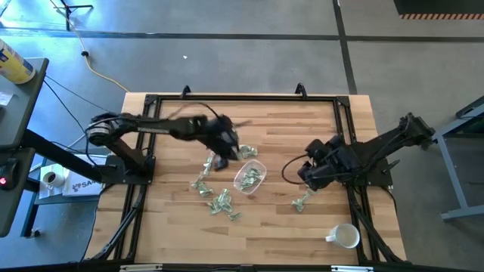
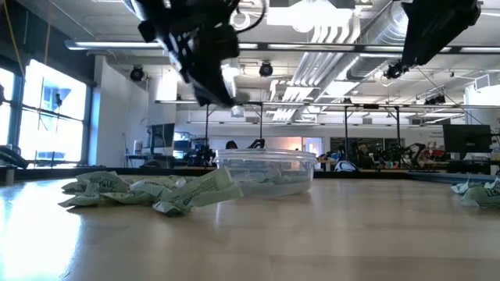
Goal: Pick and place Stevia / Truvia into bins
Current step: Put the stevia packet into the transparent bin
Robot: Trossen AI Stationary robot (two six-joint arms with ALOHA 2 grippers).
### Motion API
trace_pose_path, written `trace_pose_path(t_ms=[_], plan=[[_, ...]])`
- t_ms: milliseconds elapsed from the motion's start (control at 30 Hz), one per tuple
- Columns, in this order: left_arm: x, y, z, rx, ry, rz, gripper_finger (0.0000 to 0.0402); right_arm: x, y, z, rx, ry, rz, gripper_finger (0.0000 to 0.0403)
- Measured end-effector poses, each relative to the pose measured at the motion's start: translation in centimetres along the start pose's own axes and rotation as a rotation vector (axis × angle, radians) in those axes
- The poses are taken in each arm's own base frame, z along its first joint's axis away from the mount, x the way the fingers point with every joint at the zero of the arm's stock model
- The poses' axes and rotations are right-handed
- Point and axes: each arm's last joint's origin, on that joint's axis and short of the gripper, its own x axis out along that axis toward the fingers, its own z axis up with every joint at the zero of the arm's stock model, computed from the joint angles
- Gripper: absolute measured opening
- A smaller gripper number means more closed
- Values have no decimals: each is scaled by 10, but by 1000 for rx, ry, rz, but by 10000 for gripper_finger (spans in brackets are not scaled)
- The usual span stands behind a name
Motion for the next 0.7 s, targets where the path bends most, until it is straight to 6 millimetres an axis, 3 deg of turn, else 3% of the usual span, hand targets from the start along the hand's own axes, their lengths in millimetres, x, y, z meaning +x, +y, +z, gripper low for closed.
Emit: trace_pose_path(t_ms=[133, 333, 433, 567, 700], plan=[[45, -27, 4, 10, 23, 5, 40, 7, 4, -23, -89, 71, 4, 291], [81, -47, 10, -2, 67, 89, 66, 18, 16, -73, -170, 186, 123, 291], [84, -49, 21, -23, 29, 120, 107, 21, 23, -94, -212, 228, 214, 291], [81, -46, 19, -65, 89, 201, 172, 28, 33, -112, -268, 221, 343, 291], [66, -50, 26, -70, 161, 231, 216, 38, 44, -121, -325, 184, 474, 291]])
